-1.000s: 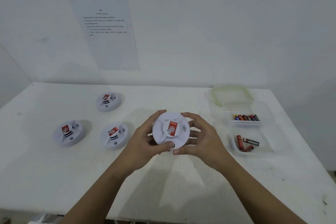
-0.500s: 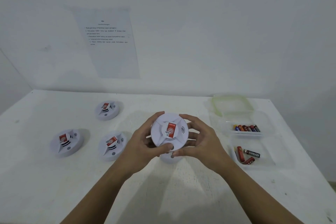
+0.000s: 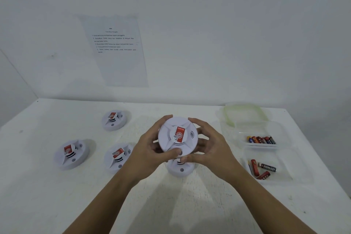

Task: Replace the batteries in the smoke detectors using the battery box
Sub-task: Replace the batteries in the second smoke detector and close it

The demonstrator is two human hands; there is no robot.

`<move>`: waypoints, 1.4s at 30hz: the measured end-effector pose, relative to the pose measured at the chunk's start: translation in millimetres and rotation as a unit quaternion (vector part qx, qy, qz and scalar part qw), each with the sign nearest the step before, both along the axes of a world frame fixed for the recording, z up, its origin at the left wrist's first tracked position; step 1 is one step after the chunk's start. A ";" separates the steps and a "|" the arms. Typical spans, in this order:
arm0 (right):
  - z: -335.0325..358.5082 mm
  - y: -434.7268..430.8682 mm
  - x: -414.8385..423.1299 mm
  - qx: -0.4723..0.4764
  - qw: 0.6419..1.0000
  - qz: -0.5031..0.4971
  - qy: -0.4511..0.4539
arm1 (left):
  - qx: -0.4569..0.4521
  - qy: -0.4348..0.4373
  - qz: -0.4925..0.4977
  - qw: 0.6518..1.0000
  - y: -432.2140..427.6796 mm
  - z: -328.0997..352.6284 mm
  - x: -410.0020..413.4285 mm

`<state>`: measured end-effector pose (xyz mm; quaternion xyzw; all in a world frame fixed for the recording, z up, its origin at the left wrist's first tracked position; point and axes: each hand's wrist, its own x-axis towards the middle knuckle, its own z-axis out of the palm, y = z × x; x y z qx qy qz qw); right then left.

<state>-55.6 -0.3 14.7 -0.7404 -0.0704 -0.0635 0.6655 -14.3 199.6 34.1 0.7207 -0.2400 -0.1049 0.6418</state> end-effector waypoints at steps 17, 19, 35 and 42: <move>-1.1 -2.2 3.3 0.002 1.000 0.003 -0.001 | -0.006 0.027 -0.005 1.000 -1.3 -4.0 7.5; -1.4 -2.6 2.8 0.003 1.000 0.001 -0.002 | -0.004 0.027 -0.006 1.000 -2.3 -4.8 7.9; 4.6 -10.3 1.4 0.019 1.000 -0.013 -0.002 | 0.024 0.013 -0.019 0.999 -10.0 3.5 8.7; 3.7 -12.7 3.1 0.014 1.000 -0.012 -0.006 | 0.035 0.018 -0.024 0.999 -10.3 4.1 10.5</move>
